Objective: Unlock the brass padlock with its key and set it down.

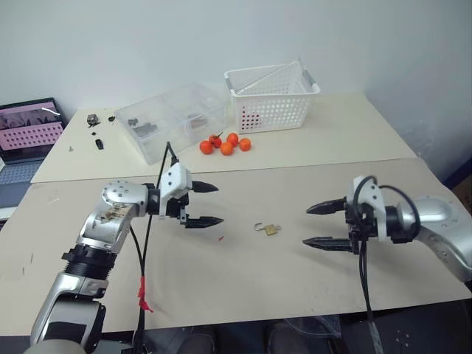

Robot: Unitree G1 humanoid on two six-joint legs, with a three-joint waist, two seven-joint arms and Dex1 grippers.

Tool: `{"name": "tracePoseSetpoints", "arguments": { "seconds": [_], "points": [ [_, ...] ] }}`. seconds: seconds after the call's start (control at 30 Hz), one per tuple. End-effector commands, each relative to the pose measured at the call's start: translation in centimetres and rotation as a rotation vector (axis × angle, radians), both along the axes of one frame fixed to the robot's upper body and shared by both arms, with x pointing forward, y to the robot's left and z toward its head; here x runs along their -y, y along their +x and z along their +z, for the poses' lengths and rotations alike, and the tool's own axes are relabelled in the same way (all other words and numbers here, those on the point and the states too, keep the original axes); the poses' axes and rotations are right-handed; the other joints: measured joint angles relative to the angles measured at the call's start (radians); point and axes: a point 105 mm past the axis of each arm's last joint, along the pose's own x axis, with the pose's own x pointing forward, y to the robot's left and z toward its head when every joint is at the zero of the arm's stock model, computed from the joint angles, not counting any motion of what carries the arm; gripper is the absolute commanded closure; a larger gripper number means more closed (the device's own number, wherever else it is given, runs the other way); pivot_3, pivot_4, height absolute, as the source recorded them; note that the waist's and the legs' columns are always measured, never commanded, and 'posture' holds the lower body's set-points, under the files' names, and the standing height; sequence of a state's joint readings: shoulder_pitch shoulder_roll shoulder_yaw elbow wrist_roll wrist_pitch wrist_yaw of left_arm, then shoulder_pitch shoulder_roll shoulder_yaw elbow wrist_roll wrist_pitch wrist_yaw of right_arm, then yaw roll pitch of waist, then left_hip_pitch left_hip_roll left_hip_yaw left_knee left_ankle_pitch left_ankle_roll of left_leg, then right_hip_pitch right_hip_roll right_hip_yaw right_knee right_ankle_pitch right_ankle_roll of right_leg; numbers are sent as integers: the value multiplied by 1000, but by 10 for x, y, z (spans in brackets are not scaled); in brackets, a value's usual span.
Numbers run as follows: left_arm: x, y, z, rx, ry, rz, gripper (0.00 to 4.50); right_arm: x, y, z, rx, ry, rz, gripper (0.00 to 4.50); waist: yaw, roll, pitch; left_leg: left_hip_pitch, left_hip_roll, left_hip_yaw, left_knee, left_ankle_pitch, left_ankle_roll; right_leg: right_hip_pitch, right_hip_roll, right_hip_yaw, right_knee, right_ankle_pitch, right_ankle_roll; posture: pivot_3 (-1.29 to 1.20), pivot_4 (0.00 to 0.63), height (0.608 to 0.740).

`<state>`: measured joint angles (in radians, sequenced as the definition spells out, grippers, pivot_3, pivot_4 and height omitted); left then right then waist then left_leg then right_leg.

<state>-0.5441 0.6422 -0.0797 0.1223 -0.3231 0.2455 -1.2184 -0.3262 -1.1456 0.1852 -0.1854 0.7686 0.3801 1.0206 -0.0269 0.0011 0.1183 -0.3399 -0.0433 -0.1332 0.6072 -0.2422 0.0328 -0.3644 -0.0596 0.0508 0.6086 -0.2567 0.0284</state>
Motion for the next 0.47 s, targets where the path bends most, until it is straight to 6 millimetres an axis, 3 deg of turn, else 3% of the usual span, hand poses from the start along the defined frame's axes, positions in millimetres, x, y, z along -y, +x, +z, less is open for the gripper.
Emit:
{"name": "tracePoseSetpoints", "arguments": {
  "seconds": [0.03, 0.13, 0.27, 0.47],
  "points": [
    [-16, 4, 28, 62, -81, 115, 0, 0, 2, 3, 20, 67, -92, 30, 9, -1, 0, -1, 1, 1, 1, 0, 0, -2, 0, 0, 0, 0, 0, 0, 150, 740],
    [-27, -3, 25, 44, -99, 176, 0, 3, -2, -11, 18, 62, -156, 30, 14, 0, 0, -5, 0, 1, 1, 0, -1, -6, 0, 0, 2, 0, 0, 0, 150, 740],
    [-34, -5, 17, 38, -91, 229, 0, 2, -1, -13, 30, 95, -214, 30, 16, 1, -1, -7, 0, 1, 1, 0, -1, -7, 0, 1, 2, 0, 0, 0, 150, 740],
    [-25, -6, 8, 58, -81, 239, 0, 0, 9, -17, 55, 106, -259, 30, 16, 0, 0, -4, 0, 2, 0, 1, -2, -6, 0, 1, 2, 0, 0, 0, 150, 740]
  ]
}}
